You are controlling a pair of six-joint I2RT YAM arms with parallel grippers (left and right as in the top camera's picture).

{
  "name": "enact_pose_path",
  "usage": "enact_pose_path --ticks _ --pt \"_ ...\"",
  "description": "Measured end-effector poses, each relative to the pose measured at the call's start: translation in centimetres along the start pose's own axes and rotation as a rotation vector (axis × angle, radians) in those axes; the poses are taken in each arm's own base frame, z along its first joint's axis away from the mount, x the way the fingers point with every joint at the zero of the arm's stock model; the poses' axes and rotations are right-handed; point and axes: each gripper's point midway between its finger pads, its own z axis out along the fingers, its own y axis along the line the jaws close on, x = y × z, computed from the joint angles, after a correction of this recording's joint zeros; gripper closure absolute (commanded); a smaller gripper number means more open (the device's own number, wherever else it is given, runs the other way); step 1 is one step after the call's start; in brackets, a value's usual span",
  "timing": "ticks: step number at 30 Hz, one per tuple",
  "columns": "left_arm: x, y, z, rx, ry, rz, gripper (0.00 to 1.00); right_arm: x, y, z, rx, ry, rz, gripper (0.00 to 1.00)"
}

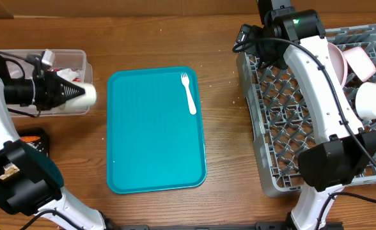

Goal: Sort waste into correct bins and load items into the dishwasher
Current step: 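Lift the cup and hand it from the left gripper to the right gripper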

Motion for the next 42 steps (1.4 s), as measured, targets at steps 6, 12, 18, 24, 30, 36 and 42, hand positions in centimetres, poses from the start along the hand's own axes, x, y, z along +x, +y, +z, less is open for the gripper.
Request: enact_pose_path --ticks 6,12,18,24,30,36,42 --pt "-0.1 -7.4 -0.4 0.137 -0.078 0.138 0.96 -0.4 0.6 0.0 -0.028 -0.015 0.019 0.00" --pt "3.3 -16.8 2.6 0.265 0.000 0.355 0.96 0.3 4.3 -0.5 -0.235 0.057 0.043 0.00" --pt "1.5 -20.9 1.9 0.551 -0.043 0.267 0.96 2.1 11.9 -6.4 -0.843 0.295 -0.021 0.00" --pt "0.3 -20.8 2.1 0.628 0.014 0.048 0.96 4.6 14.2 -14.0 -1.276 0.537 -0.116 0.00" --pt "0.3 -21.4 2.6 0.642 0.068 -0.055 0.96 6.7 15.3 -17.0 -1.411 0.647 -0.183 0.00" --pt "1.2 -23.3 4.2 0.654 0.165 -0.105 0.96 11.4 18.6 -17.9 -1.402 0.728 -0.272 0.00" --pt "1.2 -23.7 4.5 0.655 0.192 -0.141 0.96 10.6 18.8 -16.9 -1.351 0.693 -0.240 0.00"
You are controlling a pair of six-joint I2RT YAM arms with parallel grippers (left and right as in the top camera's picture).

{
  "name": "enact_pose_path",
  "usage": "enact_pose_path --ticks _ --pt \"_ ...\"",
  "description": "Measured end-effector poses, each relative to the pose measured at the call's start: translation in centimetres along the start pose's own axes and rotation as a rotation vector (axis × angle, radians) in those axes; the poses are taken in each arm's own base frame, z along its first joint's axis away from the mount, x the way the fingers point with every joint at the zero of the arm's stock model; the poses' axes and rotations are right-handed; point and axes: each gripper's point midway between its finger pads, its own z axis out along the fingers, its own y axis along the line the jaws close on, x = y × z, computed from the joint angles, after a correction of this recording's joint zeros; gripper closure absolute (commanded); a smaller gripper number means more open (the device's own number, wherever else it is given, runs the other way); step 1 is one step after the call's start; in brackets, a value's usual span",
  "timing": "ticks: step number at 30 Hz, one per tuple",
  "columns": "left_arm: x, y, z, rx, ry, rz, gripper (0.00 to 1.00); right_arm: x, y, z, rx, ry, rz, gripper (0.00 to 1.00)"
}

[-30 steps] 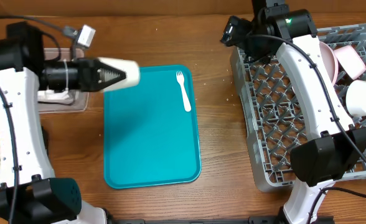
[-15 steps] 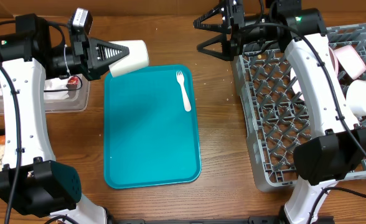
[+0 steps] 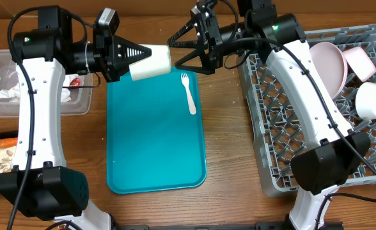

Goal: Sort waste into correct bins and load items into the dishwasher
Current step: 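Lift the cup and hand it from the left gripper to the right gripper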

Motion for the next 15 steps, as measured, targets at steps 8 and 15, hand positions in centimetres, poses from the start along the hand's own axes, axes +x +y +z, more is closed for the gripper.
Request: enact_pose_path --ticks 8,15 --pt "0.1 0.0 0.2 0.000 0.005 -0.051 0.96 -0.4 0.5 0.7 0.000 -0.003 -0.007 0.00" --pt "0.1 -0.3 0.2 0.004 0.006 -0.066 0.96 -0.4 0.6 1.8 0.009 0.001 0.016 0.00"
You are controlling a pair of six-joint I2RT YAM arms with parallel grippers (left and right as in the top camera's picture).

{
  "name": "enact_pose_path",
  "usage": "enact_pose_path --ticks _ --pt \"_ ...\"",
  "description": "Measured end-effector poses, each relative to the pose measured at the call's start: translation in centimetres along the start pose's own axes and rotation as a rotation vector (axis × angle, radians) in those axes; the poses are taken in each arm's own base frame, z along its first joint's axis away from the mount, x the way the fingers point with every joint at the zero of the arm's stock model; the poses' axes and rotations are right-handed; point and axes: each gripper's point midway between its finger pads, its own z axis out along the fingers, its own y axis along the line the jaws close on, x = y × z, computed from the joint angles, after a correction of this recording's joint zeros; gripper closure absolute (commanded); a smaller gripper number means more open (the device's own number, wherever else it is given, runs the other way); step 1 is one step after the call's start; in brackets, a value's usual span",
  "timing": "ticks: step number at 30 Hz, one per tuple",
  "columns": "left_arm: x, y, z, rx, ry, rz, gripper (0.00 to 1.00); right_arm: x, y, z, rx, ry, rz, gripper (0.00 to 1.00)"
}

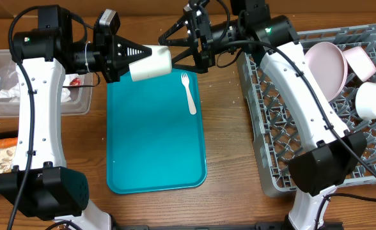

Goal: Sort waste into correct bins and load items into the dishwasher
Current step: 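Lift the cup and hand it from the left gripper to the right gripper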

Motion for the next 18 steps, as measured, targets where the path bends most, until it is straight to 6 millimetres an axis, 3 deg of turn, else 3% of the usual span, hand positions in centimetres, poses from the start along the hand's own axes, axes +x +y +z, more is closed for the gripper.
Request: enact_pose_path --ticks 8,12,18 --pt "-0.2 -3.0 0.0 0.000 0.000 0.101 0.96 0.8 0.4 1.3 -0.010 0.036 0.018 0.00" --pt "-0.2 -3.0 0.0 0.000 0.000 0.089 0.96 0.6 0.7 1.3 -0.017 0.035 0.020 0.01" --pt "-0.2 -3.0 0.0 0.000 0.000 0.086 0.96 -0.2 2.1 1.2 -0.050 0.027 -0.033 0.13"
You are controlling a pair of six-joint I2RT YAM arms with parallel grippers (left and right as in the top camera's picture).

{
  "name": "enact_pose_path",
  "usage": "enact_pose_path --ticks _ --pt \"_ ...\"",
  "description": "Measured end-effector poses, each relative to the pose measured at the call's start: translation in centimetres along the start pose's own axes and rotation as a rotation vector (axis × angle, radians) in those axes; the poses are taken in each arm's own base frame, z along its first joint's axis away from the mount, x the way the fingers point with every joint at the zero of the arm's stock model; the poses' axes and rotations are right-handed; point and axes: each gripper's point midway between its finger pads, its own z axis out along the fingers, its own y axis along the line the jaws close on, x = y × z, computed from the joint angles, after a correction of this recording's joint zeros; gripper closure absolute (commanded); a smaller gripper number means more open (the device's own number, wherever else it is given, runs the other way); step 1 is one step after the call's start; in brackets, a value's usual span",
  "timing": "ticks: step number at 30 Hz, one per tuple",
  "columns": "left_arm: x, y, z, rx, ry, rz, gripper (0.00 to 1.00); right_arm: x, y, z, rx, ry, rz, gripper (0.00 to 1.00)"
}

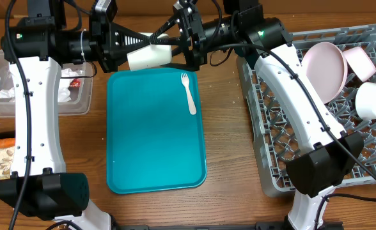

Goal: Sort waste into correct bins and load items into the dishwasher
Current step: 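Lift the cup and hand it from the left gripper to the right gripper, then carry the cup right with the right gripper and place it in the dish rack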

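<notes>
A white cup hangs on its side above the far edge of the teal tray. My left gripper is shut on the cup's left end. From the right, my right gripper stands open, its fingers spread on either side of the cup's right end. Whether they touch it cannot be told. On the tray's far right part lies a white plastic fork. The grey dishwasher rack stands to the right.
The rack holds a pink plate, a pink bowl and a white bowl. A clear bin with crumpled waste sits at the left. Below it is a black tray with food scraps.
Both grippers and the cup have shifted a little toward the far edge of the table. The right gripper's open fingers now reach further over the cup's right end.
The left gripper first held the cup sideways at the clear bin, with the right gripper away over the rack's far corner. Then the cup hung over the tray's far edge, the open right gripper facing it. The right gripper came closer and now straddles the cup's end.
</notes>
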Motion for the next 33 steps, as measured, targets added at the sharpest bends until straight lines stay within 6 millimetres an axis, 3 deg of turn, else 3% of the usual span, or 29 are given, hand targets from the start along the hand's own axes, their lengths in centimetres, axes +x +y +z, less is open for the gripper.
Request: enact_pose_path --ticks 4,27,33 --pt "0.00 -0.01 0.00 0.000 0.000 0.000 0.96 -0.06 0.08 -0.02 -0.002 -0.001 0.036 0.19" --pt "-0.02 -0.21 -0.07 0.003 -0.001 -0.002 0.96 -0.28 -0.18 -0.23 0.002 -0.009 0.099 0.30" --pt "-0.01 -0.22 -0.07 0.003 -0.001 -0.003 0.88 -0.31 -0.16 -0.27 0.001 -0.010 0.099 0.34"
